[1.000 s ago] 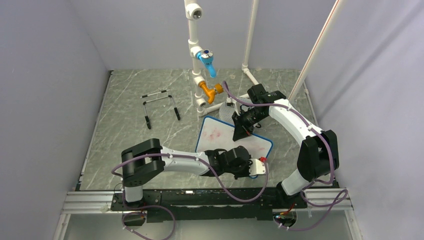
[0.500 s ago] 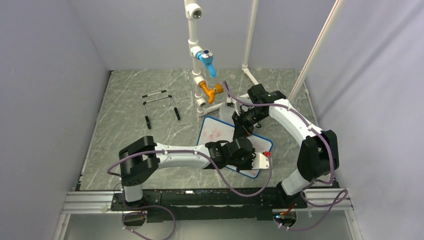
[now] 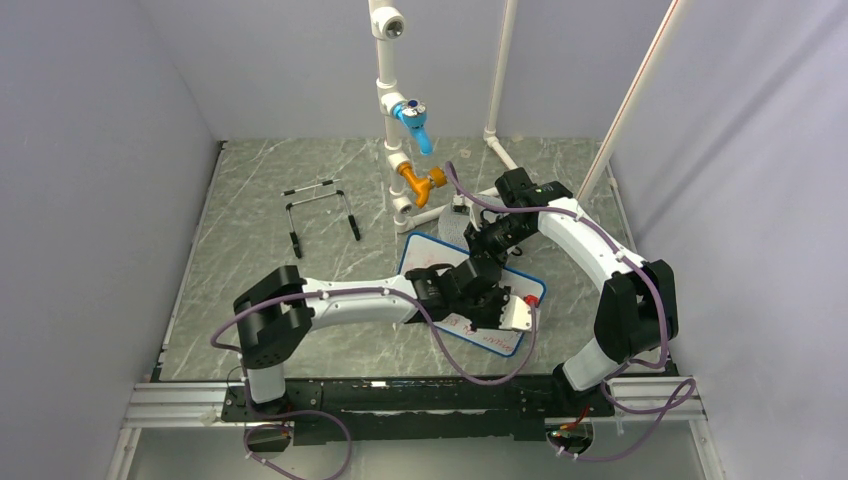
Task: Erase the whiteboard
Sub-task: Erase the whiteboard at the center of the board.
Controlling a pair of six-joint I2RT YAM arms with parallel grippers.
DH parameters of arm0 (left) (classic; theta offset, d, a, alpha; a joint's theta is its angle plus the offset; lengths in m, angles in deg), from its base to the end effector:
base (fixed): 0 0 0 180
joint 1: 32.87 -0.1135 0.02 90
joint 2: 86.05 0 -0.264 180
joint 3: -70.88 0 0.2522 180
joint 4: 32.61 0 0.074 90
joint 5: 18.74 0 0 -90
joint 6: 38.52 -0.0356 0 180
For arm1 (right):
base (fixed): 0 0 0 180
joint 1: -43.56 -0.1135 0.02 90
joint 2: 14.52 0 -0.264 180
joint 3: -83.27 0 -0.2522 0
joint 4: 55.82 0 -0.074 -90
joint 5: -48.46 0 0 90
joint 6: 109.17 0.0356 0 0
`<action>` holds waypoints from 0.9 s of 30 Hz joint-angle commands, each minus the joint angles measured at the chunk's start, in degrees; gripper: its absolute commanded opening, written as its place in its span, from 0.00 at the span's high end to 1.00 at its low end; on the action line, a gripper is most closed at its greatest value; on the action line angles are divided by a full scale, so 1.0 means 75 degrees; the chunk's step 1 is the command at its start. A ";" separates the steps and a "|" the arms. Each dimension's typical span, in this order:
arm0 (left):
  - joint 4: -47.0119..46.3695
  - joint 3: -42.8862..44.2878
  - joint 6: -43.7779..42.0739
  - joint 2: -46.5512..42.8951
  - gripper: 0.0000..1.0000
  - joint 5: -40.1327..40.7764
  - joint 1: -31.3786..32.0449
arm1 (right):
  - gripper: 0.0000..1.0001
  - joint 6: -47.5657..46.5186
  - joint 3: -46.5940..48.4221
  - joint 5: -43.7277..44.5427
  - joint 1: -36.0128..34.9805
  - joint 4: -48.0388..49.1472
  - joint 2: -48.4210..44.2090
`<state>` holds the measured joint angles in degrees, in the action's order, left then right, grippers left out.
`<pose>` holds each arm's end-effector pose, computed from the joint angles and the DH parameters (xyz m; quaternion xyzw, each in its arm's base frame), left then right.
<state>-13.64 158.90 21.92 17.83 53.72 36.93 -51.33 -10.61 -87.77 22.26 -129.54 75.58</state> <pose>0.1331 -0.3927 0.2392 0.7136 0.5130 -0.2843 0.3832 0.2637 0.1304 0.2636 -0.4489 0.7978 0.3792 0.1350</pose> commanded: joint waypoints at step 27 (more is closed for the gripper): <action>-0.0628 -0.0145 0.1262 0.0808 1.00 0.3265 -0.0049 | 1.00 -0.0704 0.0101 -0.0608 -0.0063 0.0104 0.0000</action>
<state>-14.91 158.90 30.05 25.20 54.85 39.67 -52.66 -10.15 -88.08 22.30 -129.96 75.58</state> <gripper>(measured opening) 0.040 0.048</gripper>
